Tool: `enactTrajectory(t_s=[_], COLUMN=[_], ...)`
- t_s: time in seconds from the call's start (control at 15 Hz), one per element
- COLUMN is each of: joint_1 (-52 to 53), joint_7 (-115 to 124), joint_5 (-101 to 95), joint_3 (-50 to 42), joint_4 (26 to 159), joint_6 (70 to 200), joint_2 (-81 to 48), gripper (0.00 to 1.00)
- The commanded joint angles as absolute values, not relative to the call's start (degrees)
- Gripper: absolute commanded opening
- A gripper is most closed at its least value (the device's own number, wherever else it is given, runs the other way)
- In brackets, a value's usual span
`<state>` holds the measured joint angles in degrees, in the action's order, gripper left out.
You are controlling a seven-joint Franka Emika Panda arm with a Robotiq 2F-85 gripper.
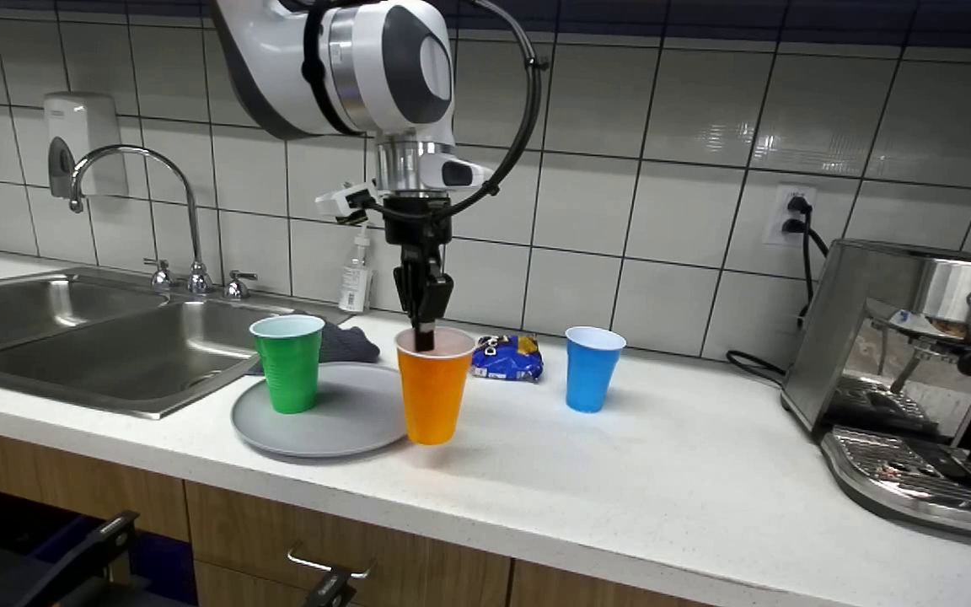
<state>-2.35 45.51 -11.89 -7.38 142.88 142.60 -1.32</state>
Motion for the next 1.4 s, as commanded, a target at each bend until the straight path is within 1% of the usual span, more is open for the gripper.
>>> enactTrajectory(t_s=[0.0,0.6,1.33], joint_1=[-1.9,-1.0,0.7], joint_7=[50.4,56.7,67.3], joint_5=[-9.9,-2.8,-2.8], joint_3=[-5.3,-2.7,-1.0], joint_4=[144.0,143.5,141.9], joint_6=[140.0,138.6,140.0], joint_2=[1.3,0.5,-1.8], gripper=[0.01,0.01,0.01])
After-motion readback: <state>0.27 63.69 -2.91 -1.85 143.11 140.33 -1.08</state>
